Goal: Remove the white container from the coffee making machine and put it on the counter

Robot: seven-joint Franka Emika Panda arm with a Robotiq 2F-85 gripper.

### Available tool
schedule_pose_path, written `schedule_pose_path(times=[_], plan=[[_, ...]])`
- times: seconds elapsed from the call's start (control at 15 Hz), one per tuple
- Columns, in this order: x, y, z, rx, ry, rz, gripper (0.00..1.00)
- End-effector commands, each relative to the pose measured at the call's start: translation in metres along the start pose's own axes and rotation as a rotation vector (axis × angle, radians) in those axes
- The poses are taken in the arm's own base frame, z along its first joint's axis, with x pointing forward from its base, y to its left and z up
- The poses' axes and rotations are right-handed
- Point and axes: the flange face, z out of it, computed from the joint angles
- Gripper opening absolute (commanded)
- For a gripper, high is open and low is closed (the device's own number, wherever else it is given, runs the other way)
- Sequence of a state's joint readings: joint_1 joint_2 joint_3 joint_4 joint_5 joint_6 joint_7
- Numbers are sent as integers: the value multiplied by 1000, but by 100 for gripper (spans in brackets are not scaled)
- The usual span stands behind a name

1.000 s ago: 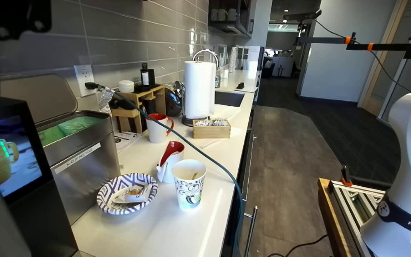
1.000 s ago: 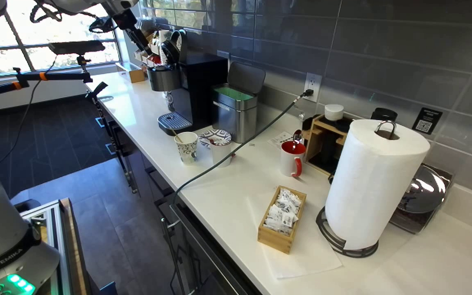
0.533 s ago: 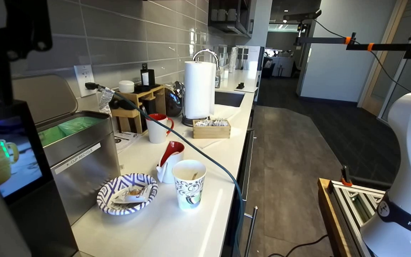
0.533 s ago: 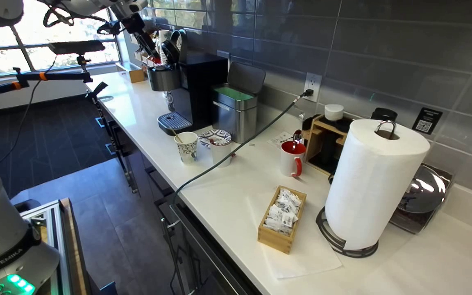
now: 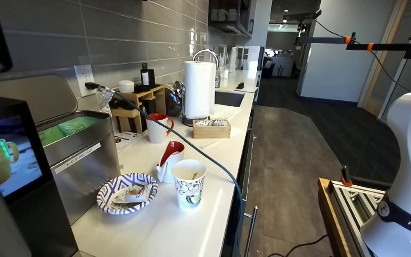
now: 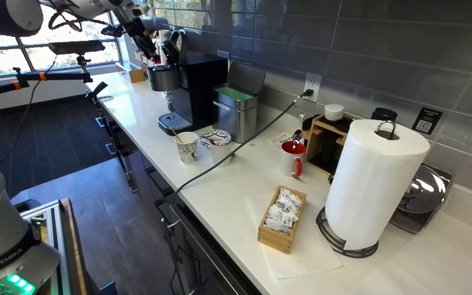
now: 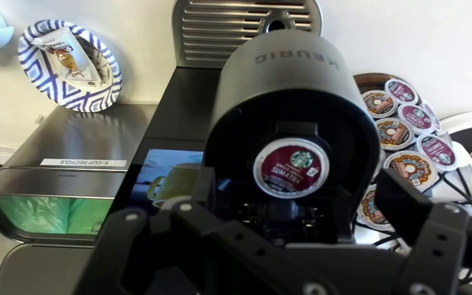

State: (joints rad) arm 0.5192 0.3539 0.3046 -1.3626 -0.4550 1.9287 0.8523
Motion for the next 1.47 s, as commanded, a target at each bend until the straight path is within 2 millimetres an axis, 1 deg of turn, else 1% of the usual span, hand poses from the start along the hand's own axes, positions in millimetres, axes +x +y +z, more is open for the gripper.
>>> schedule_pose_path(times=[0.0,0.2,0.53,1.07,1.4], plan=[[2,-12,9,-14,-35,-35,100],[4,-16,16,-28,-50,-42,100],[12,-19,21,-34,-33,-35,100],[23,-9,32,-21,-37,-9,100],[26,-4,38,-13,-53,5,99]])
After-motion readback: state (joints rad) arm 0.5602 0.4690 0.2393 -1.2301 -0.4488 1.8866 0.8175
